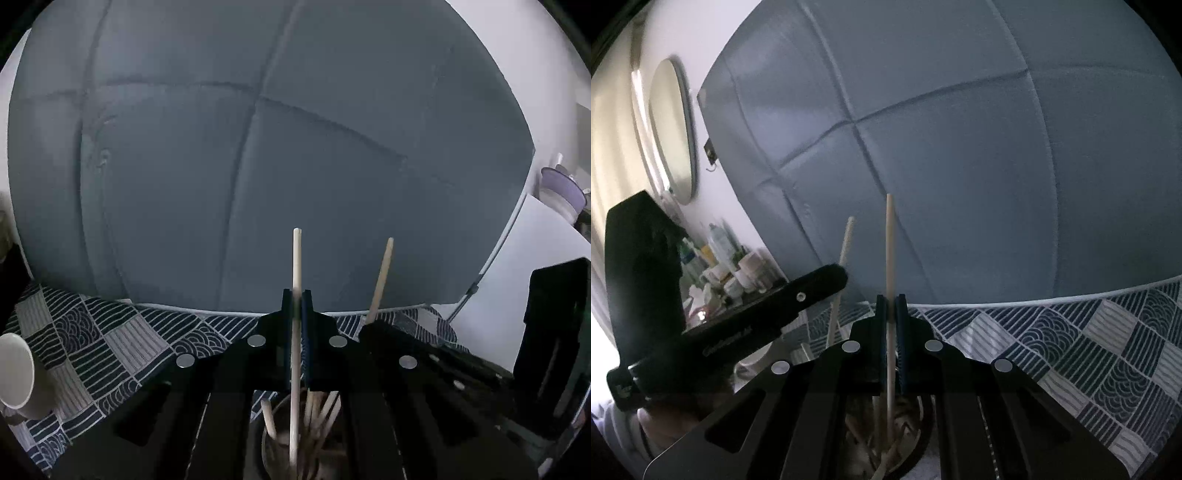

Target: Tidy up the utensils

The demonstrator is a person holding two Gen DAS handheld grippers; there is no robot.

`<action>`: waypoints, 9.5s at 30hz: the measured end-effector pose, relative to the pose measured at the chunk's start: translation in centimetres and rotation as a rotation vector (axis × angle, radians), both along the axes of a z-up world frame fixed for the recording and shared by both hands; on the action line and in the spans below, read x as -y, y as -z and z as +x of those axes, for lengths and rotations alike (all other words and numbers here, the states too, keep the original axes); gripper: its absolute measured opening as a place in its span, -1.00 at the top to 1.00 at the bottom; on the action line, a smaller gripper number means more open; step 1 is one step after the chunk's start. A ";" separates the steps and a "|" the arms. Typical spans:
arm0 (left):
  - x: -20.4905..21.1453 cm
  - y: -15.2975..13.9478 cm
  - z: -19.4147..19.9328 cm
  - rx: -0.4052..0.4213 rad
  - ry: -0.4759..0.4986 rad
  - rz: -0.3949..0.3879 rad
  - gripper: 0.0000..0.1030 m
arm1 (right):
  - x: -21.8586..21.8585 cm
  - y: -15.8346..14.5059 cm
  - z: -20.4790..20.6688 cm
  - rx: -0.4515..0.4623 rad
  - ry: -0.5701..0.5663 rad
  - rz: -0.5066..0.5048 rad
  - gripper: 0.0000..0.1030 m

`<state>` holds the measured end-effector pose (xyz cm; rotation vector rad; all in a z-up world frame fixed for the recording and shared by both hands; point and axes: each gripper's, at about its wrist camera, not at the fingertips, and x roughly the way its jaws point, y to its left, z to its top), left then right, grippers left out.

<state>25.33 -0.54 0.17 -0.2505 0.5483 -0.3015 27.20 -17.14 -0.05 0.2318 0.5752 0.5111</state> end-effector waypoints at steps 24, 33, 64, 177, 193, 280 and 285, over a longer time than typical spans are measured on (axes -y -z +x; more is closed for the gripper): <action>-2.3 -2.9 -4.3 -0.057 -0.154 0.086 -0.64 | 2.5 -4.3 -3.1 0.019 0.182 -0.077 -0.64; -2.2 -2.0 -6.1 -0.115 -0.198 0.170 -0.88 | 3.6 -3.7 -4.7 -0.026 0.219 -0.121 -0.67; 1.5 9.2 -11.9 -0.347 -0.134 0.360 -0.88 | 7.9 8.8 -10.9 -0.315 0.238 -0.157 -0.67; -5.3 2.2 -9.0 -0.440 -0.149 0.231 0.91 | 7.8 -0.2 -8.2 -0.278 0.174 -0.268 0.91; -3.7 -6.9 -2.6 -0.264 -0.076 0.080 0.91 | 3.0 -6.8 -3.5 -0.114 0.095 -0.293 0.91; -4.7 0.9 -12.2 -0.267 -0.255 0.331 -0.88 | 6.0 0.5 -14.4 -0.131 0.256 -0.247 -0.83; -4.7 1.2 -14.9 -0.289 -0.265 0.342 -0.88 | 6.2 0.9 -17.0 -0.176 0.264 -0.277 -0.83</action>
